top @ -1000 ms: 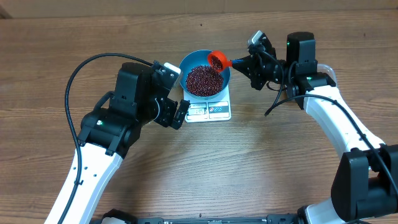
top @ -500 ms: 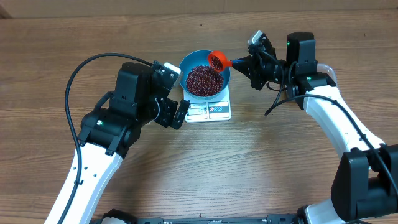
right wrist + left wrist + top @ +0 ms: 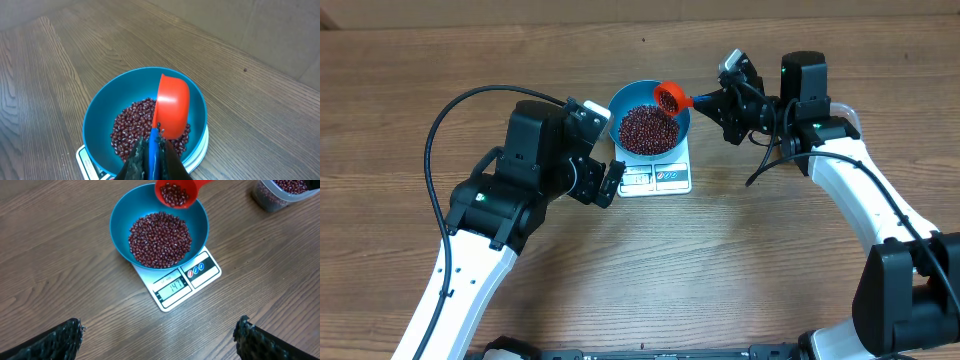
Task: Scoop item into bowl and weigh 150g on scale
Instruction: 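Tilt the scoop with the right gripper to pour beans into the bowl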
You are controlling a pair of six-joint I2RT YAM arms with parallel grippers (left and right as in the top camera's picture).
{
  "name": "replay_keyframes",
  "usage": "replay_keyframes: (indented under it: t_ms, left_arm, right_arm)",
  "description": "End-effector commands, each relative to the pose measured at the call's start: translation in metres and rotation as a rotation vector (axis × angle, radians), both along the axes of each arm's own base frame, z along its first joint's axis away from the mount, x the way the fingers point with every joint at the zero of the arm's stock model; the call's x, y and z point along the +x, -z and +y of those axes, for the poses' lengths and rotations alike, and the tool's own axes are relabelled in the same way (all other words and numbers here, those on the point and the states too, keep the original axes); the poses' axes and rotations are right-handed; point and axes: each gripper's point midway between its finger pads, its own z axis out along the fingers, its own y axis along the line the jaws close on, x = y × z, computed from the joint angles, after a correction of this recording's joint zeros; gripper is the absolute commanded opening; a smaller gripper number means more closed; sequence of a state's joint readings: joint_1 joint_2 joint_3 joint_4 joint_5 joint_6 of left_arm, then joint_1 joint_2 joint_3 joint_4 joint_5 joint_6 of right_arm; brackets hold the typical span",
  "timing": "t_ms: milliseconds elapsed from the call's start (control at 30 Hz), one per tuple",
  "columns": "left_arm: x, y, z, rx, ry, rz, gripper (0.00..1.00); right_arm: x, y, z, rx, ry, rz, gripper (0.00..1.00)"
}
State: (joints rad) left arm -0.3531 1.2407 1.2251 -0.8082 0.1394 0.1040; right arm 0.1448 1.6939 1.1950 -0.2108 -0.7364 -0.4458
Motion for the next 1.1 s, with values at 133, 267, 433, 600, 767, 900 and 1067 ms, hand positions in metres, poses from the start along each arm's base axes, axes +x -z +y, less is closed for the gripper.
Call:
replay_keyframes:
  t_ms: [133,267,433,600,767,900,1067]
  left_arm:
    - [-0.0027,-0.0048,-0.0026,-0.018,0.008,-0.007,1.00]
    - [-0.0027,-0.0048,-0.0026,-0.018,0.008,-0.007,1.00]
    - [-0.0027,-0.0048,-0.0026,-0.018,0.008,-0.007,1.00]
    - [-0.0027,-0.0048,-0.0027,-0.019,0.008,-0.007,1.00]
    - [-0.0027,-0.0048,-0.0027,-0.019,0.008,-0.007,1.00]
    - [-0.0027,-0.0048,-0.0026,-0.018,0.008,-0.007,0.99]
    - [-0.0027,-0.0048,-0.0026,-0.018,0.008,-0.007,1.00]
  right_arm:
    - [-0.0006,-0.0008,0.0037,0.009,-0.017,-0.003,0.04]
    - [-0.0006,-0.0008,0.0037,0.009,-0.018,-0.003,0.04]
    - [-0.0006,-0.0008,0.0037,0.005,-0.021,-0.009,0.04]
    - [-0.0007,-0.0008,0.0037,-0.026,-0.051,-0.061,0.04]
    - [-0.0009,-0.0007,0.0037,-0.064,-0.087,-0.123,0.04]
    - [-0.0014,-0.0012,0.0043,-0.075,-0.105,-0.148,0.04]
    - [-0.0020,-0.0016,0.0049,-0.072,-0.110,-0.148,0.04]
